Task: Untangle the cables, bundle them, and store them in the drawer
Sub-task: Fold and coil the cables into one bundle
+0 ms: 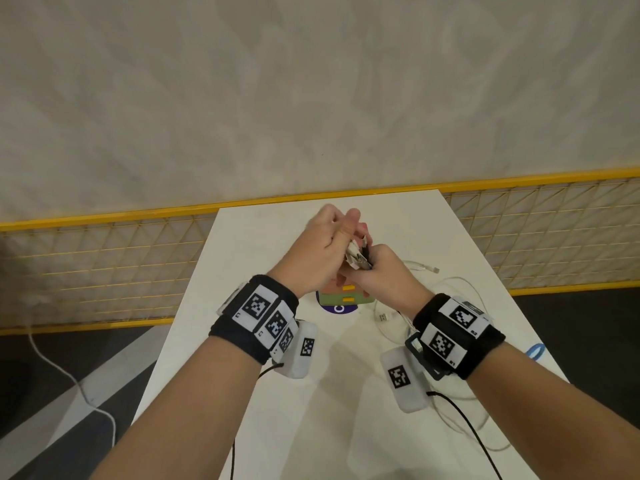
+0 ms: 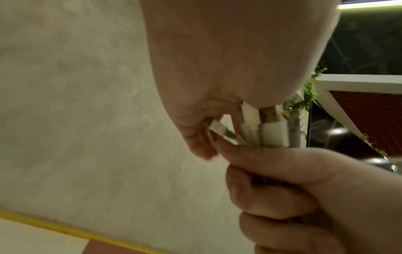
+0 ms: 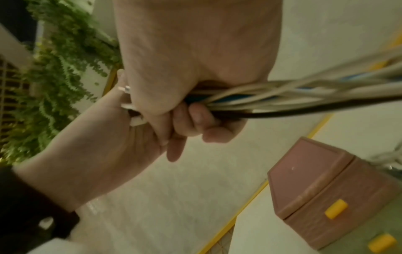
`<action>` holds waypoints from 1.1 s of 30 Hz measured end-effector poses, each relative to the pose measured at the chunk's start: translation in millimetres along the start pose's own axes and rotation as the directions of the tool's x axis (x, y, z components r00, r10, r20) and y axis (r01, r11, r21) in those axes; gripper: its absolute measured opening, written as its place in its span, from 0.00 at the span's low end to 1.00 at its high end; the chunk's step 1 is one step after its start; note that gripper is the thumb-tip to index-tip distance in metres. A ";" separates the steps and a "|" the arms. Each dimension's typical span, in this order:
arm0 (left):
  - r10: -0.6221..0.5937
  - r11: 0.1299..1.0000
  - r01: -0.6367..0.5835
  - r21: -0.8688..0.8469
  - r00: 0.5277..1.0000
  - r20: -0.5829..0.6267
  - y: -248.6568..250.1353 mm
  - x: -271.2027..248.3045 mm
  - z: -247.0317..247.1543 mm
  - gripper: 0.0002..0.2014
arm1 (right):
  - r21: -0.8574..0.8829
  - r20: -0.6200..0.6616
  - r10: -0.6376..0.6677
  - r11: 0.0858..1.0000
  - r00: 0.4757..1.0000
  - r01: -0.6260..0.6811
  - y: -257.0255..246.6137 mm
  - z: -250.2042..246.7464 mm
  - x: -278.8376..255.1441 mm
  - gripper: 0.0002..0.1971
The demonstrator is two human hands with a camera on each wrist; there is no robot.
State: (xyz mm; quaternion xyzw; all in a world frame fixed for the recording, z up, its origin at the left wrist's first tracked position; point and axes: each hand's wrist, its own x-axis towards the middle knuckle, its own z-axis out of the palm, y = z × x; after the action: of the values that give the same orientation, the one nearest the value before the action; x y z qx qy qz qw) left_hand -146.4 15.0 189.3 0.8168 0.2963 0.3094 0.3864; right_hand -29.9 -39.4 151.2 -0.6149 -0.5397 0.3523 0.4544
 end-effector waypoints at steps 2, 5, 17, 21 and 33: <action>-0.001 0.999 -0.004 -0.037 0.991 -0.137 1.0 -0.4 -1.6 0.23 | 0.004 0.025 0.005 1.000 1.000 -0.005 -0.6 -1.7 -0.2 0.11; 0.072 0.985 -0.056 0.164 0.993 -0.090 7.9 -6.7 1.2 0.27 | -0.015 0.088 0.003 1.000 0.996 -0.002 -6.6 -1.5 -3.2 0.07; 0.121 0.964 -0.125 0.233 0.992 0.030 3.7 -4.5 14.8 0.15 | -0.033 0.063 0.015 0.999 0.998 -0.013 -7.6 0.2 -7.1 0.15; 0.189 0.977 -0.180 0.113 0.979 -0.071 4.7 -5.8 15.1 0.13 | -0.118 -0.020 -0.011 0.993 1.000 0.009 -6.7 3.4 -4.4 0.15; 0.182 0.930 -0.115 0.348 0.969 -0.167 -8.5 -9.7 17.6 0.08 | -0.145 0.077 -0.082 0.985 0.994 0.093 -1.2 -4.5 -6.5 0.05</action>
State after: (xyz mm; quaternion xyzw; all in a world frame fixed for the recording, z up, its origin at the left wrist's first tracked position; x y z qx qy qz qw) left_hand -141.7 4.6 170.6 0.8562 0.3184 0.3620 0.1858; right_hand -27.2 -46.6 153.4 -0.6099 -0.6067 0.3123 0.4030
